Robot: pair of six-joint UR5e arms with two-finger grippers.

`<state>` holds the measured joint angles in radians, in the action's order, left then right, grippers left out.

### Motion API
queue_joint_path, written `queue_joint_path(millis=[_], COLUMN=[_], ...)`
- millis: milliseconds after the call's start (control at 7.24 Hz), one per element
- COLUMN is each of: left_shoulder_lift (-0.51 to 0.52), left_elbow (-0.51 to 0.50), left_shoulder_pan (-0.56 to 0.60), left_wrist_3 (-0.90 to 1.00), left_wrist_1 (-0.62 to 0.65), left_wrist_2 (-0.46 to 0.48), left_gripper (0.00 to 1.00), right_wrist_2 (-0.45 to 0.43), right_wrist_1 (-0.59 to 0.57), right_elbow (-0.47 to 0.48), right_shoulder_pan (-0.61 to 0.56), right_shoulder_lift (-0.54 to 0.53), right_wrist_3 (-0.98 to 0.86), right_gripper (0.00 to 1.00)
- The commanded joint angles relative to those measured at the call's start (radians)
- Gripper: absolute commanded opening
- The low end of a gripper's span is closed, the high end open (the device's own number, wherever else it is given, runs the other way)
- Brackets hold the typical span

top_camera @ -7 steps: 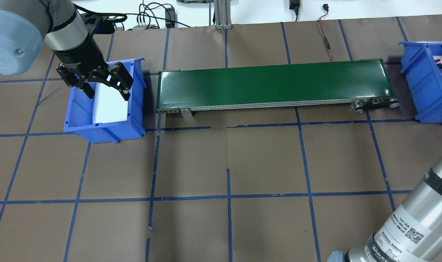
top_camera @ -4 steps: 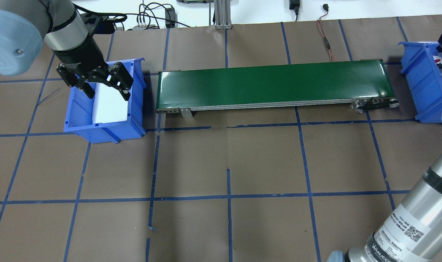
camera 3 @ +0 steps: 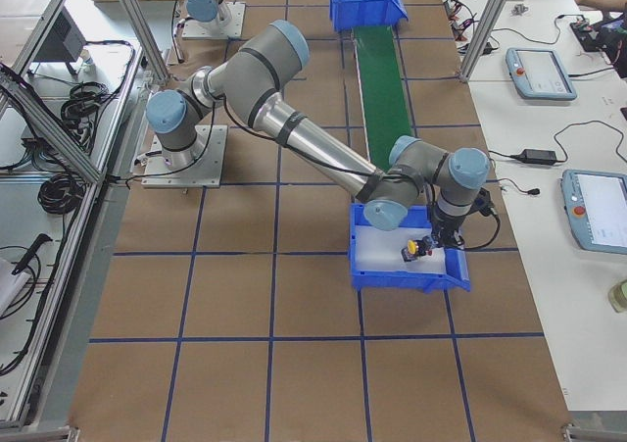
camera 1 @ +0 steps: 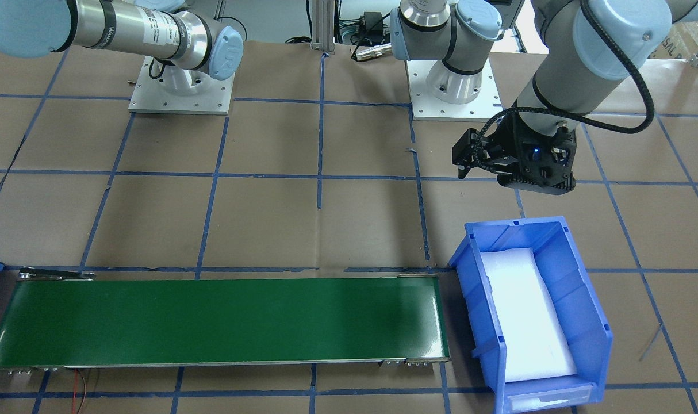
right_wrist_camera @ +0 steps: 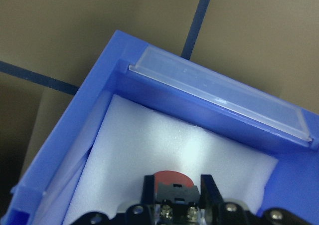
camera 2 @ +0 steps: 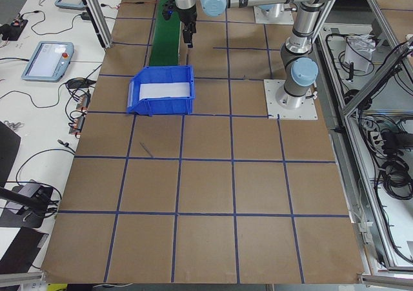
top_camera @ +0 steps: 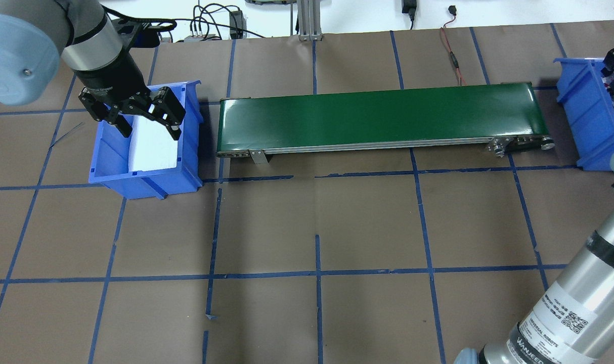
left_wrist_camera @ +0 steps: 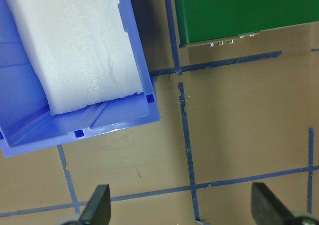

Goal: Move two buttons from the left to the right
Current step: 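Lower the yellow button into the bin beside the red button and release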

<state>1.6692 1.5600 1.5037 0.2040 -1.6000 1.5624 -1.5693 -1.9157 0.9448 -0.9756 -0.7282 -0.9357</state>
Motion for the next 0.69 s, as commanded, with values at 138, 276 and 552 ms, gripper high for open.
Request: queue_joint_path(millis=[138, 276, 552], left_shoulder_lift=[0.001, 0.000, 0.000], left_elbow=[0.002, 0.002, 0.002], left_shoulder_pan=[0.000, 0.000, 0.000], left_wrist_3=[0.000, 0.000, 0.002], left_wrist_1=[0.000, -0.002, 0.000], left_wrist_2=[-0.002, 0.001, 0.001], left_gripper=[1.00, 1.00, 1.00], right_wrist_2=[0.033, 0.034, 0.035], right_wrist_1=[0.000, 0.000, 0.001], right_elbow=[0.006, 0.006, 0.005], right_shoulder_pan=[0.000, 0.000, 0.001], right_shoulder_lift=[0.000, 0.000, -0.002], right_wrist_3=[0.005, 0.005, 0.003], right_gripper=[0.66, 0.78, 0.79])
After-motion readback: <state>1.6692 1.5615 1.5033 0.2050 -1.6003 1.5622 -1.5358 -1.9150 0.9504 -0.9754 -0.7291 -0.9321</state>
